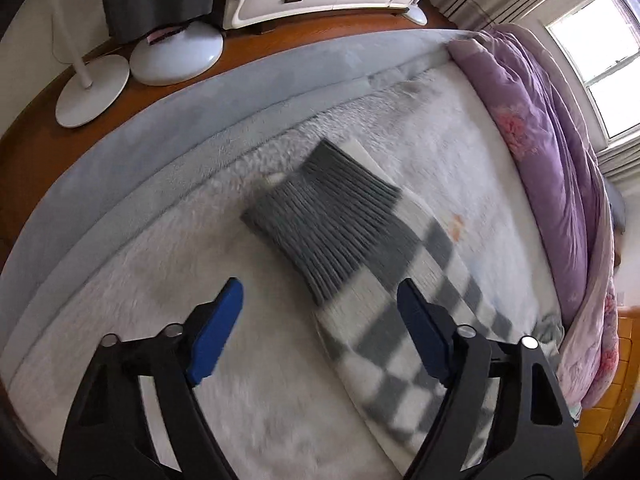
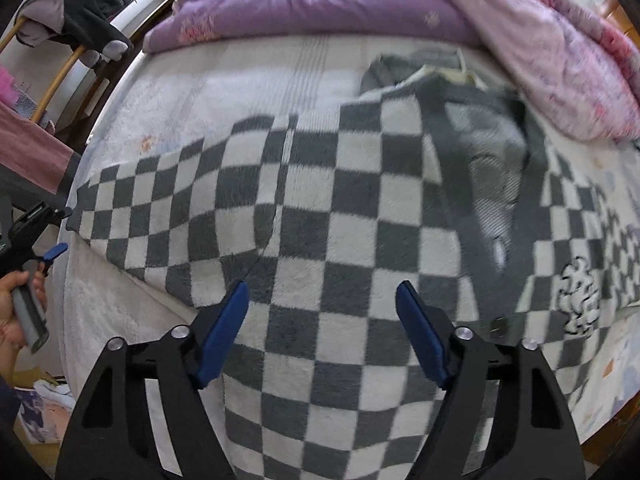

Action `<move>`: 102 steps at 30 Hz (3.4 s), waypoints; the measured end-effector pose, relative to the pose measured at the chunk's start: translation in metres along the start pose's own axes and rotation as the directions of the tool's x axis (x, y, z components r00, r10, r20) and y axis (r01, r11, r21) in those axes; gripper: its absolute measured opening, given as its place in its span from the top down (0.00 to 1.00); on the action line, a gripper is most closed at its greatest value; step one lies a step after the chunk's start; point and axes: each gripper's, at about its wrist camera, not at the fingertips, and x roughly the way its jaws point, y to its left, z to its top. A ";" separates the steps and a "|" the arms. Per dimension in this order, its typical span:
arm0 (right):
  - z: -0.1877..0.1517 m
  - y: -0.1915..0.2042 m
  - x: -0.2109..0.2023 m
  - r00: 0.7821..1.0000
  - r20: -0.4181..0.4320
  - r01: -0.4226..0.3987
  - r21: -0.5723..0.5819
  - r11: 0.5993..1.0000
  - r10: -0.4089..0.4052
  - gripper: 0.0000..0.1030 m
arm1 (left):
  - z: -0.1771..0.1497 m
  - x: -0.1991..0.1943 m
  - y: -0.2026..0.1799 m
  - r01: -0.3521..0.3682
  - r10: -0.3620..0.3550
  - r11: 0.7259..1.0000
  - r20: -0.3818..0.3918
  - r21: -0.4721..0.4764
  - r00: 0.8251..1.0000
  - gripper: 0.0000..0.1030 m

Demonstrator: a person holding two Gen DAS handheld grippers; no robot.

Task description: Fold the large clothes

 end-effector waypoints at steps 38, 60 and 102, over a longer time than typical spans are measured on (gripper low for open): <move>0.014 -0.126 0.055 0.889 -0.158 -0.410 0.144 0.901 0.429 0.95 | -0.188 -0.210 -0.315 0.116 -0.314 0.860 0.336 0.497 0.888 0.91; -0.113 -0.545 -0.051 0.989 0.109 -0.142 0.590 0.795 0.095 0.95 | -0.508 0.049 -0.527 0.148 -0.086 0.642 -0.121 0.752 0.989 0.91; -0.141 -0.755 -0.028 0.989 0.127 -0.094 0.932 0.349 -0.073 0.65 | -0.635 0.133 -0.576 0.237 0.053 0.460 -0.293 0.856 0.955 0.73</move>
